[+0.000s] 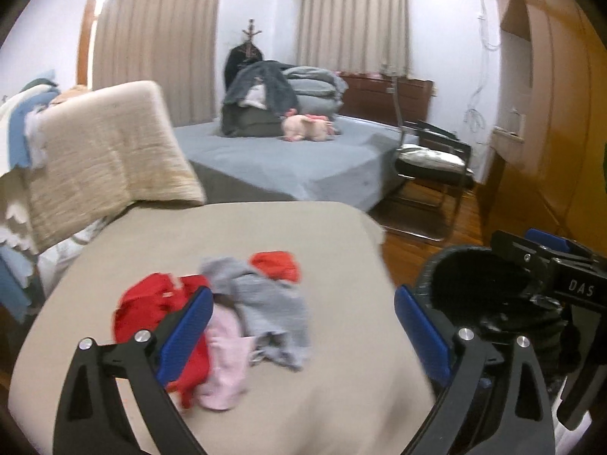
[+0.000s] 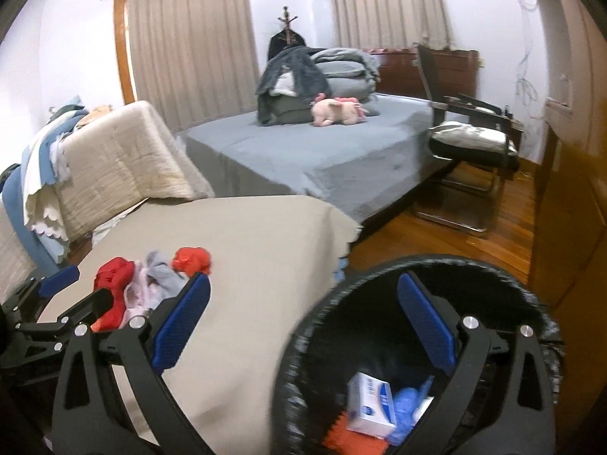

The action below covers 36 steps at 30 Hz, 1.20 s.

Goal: Collect trash
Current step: 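Bring both tools back to the red cloths on the table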

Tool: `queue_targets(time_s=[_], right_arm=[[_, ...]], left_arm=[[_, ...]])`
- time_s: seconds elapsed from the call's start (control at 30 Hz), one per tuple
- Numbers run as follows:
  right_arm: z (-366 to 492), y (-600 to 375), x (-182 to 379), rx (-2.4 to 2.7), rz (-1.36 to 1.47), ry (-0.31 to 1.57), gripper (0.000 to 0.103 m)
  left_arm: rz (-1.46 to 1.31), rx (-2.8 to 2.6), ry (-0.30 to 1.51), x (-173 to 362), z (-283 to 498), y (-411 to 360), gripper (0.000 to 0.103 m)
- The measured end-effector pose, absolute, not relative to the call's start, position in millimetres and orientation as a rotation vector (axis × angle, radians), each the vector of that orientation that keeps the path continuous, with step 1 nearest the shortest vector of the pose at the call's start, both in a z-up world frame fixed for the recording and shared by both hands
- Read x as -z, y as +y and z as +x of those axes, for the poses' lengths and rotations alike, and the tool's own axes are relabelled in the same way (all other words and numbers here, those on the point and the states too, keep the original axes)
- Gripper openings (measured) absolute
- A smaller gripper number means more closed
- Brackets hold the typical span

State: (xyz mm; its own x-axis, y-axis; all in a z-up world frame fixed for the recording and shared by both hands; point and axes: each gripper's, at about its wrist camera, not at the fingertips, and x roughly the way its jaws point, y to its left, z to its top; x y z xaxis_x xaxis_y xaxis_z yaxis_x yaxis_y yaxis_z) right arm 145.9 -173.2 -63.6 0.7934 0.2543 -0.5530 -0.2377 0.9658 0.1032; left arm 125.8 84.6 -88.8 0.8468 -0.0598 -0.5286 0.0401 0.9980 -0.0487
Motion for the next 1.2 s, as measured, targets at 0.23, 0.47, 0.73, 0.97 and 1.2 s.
queue_targets(time_s=[0.23, 0.47, 0.73, 0.97, 1.2], right_arm=[[160, -125, 76, -0.328, 0.010, 0.622, 0.097], [168, -81, 92, -0.378, -0.021, 0.638, 0.096], [172, -33, 105, -0.459, -0.040, 0.657, 0.094], [177, 3, 116, -0.495, -0.071, 0.684, 0.083], [182, 12, 125, -0.491, -0.099, 0.705, 0.083]], left_arm=[[-0.051, -0.049, 0.572, 102, 121, 134, 0.094], [-0.077, -0.150, 0.589, 118, 112, 185, 0.092], [-0.128, -0.200, 0.634, 141, 116, 229, 0.084], [-0.155, -0.162, 0.678, 157, 139, 245, 0.080], [-0.187, -0.087, 0.723, 172, 168, 245, 0.065]])
